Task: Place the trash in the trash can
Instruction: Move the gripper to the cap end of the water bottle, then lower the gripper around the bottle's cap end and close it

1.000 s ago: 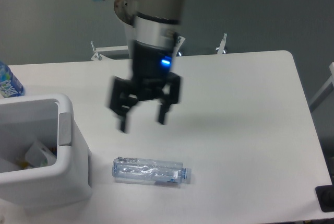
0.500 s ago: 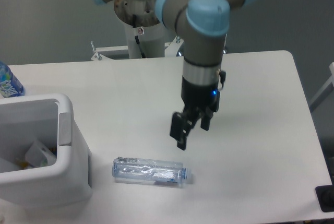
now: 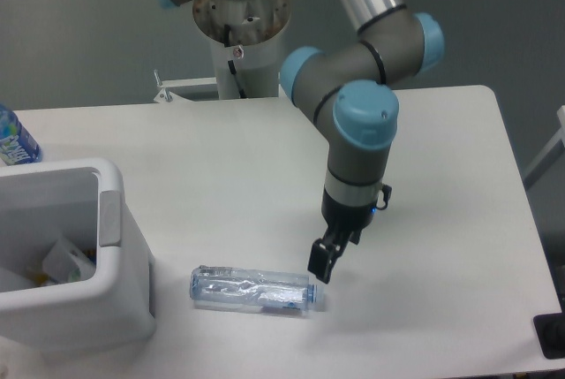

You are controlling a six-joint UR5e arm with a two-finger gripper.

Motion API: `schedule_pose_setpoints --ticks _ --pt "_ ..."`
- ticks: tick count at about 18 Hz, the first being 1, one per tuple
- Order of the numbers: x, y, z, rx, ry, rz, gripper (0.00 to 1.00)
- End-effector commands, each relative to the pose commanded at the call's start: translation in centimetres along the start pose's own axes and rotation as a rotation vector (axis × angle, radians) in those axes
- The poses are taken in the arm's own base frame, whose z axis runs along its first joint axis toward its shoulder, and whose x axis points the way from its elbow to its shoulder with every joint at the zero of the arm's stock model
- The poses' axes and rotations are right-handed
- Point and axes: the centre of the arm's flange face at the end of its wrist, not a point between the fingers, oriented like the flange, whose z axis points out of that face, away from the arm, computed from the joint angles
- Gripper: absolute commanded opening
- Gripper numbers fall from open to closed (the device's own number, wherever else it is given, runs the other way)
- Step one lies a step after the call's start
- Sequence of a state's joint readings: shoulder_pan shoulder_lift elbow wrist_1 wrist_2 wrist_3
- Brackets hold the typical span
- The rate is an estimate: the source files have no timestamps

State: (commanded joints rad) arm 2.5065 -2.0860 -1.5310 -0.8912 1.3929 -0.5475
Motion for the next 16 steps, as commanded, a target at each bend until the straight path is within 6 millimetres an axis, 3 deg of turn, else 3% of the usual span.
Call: schedule_pose_setpoints --ticks 4,16 --pt "-0.5 -0.3 4.7 -0.053 -0.033 -0.013 1.00" --pt "0.9 0.5 8.3 -0.084 -0.054 -0.021 1.00"
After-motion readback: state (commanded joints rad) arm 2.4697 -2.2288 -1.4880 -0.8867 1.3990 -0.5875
